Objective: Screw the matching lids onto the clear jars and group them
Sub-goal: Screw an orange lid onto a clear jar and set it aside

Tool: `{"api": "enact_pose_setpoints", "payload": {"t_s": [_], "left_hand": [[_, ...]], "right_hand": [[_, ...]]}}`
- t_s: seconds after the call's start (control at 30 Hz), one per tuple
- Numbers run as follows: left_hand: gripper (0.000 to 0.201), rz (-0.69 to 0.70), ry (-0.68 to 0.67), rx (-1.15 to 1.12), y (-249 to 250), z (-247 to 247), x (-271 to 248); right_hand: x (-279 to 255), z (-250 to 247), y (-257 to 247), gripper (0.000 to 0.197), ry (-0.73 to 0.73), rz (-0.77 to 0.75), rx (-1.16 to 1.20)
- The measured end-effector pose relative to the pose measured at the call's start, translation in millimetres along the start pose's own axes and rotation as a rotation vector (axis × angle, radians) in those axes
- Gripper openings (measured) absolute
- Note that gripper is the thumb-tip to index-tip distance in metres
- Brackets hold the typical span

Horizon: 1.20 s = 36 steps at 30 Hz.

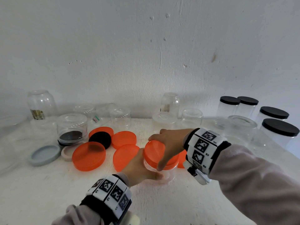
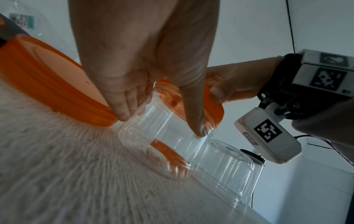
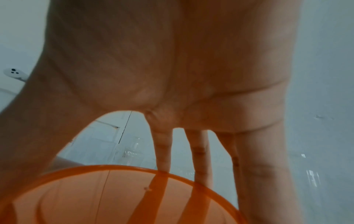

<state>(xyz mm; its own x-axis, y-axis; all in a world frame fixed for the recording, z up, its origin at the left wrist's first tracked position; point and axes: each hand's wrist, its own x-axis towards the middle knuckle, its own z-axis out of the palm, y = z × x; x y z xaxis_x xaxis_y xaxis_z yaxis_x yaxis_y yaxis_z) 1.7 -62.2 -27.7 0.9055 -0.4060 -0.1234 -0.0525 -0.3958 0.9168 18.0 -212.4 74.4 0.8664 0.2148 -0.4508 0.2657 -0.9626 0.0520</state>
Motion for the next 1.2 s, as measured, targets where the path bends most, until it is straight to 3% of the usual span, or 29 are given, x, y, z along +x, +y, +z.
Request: {"api": "enact_pose_setpoints", "payload": {"t_s": [0.33,0.57,1.2], "left_hand": [[0.094,0.031,-0.010,-0.005,-1.7,-0.3,1.1],[0.092,0.028,-0.020,-0.016,-2.4,0.4,1.7],[0.091,-0.002,-0.025,0.055,-1.9,-1.7,2.6]], "right_hand": [[0.9,12.0,3.7,0.109,0.089,0.002,0.022],[-1.6,8.4,6.6,0.107,0.026,-0.059,0.104],[1.0,36.6,9.3,0.107,0.229,-0.063,0.130]]}}
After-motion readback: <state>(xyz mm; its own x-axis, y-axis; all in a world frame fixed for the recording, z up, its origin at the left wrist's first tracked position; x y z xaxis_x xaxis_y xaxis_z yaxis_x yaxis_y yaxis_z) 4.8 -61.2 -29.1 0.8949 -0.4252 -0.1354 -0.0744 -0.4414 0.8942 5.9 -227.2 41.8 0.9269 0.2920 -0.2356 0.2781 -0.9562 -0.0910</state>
